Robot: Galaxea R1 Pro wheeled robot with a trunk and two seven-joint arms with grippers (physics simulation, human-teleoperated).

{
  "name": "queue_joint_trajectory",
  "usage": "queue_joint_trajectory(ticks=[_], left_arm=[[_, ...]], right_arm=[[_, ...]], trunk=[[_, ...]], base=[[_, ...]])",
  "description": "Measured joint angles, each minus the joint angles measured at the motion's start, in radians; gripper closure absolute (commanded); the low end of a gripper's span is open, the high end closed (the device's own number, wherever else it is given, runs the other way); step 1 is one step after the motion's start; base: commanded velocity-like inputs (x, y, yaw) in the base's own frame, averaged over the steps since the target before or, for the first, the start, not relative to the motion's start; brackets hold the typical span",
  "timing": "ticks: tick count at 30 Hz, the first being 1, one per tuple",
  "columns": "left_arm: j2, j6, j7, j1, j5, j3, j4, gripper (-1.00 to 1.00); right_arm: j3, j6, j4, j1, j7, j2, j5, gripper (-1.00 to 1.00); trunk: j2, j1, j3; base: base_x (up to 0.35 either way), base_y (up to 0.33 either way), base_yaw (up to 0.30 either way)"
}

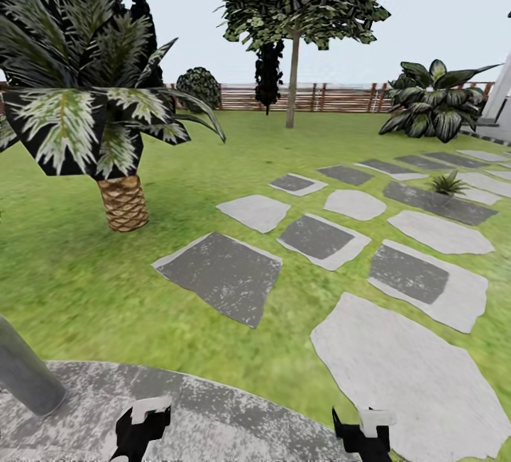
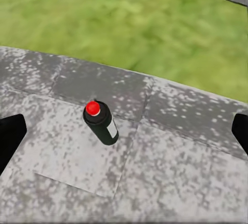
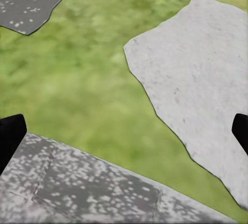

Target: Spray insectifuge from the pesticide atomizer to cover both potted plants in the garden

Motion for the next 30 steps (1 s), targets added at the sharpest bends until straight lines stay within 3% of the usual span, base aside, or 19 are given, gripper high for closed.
queue_joint_trajectory(ticks=[19, 27, 30], left_arm=[[0.004, 0.0, 0.0, -0.001, 0.0, 0.0, -0.002, -1.0], [0.005, 0.0, 0.0, -0.002, 0.0, 0.0, -0.005, -1.0], [0.005, 0.0, 0.0, -0.003, 0.0, 0.0, -0.006, -1.0]], right_arm=[[0.0, 0.0, 0.001, 0.0, 0.0, 0.0, 0.0, -1.0], [0.0, 0.0, 0.001, 0.0, 0.0, 0.0, 0.0, -1.0], [0.0, 0.0, 0.001, 0.0, 0.0, 0.0, 0.0, -1.0]], trunk=[[-0.133, 0.073, -0.09], [-0.189, 0.104, -0.127], [-0.19, 0.105, -0.143]], base=[[0.0, 0.0, 0.008], [0.0, 0.0, 0.119], [0.0, 0.0, 0.126]])
